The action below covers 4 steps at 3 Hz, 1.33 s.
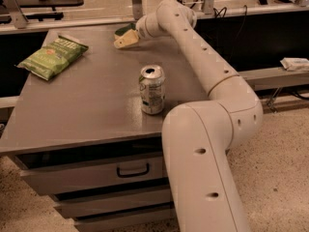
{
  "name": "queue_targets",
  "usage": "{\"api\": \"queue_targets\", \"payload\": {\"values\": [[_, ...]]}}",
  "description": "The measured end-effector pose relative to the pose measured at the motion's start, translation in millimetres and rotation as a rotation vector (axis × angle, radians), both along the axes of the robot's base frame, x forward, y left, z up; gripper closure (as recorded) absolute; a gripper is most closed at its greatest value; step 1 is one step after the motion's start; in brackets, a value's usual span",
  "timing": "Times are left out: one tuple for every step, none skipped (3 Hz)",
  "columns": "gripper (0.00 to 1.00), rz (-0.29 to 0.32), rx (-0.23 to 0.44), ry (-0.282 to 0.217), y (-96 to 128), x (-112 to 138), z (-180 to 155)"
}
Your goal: Move sponge near 7up can
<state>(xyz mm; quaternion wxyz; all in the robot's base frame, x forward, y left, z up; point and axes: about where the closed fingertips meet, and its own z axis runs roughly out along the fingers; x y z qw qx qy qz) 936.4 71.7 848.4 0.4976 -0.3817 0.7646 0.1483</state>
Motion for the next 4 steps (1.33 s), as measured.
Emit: {"api": "queue_targets", "payload": {"values": [[0.23, 0.037, 0.013, 0.013, 10.4, -2.0, 0.0], [0.47, 0.045, 0.017, 0.02, 10.7, -1.2, -0.5], [0.69, 0.042, 0.014, 0.019, 4.2, -0.7, 1.4], [0.93, 0.074, 0.009, -0.012, -13.5, -12.4, 23.5]]}}
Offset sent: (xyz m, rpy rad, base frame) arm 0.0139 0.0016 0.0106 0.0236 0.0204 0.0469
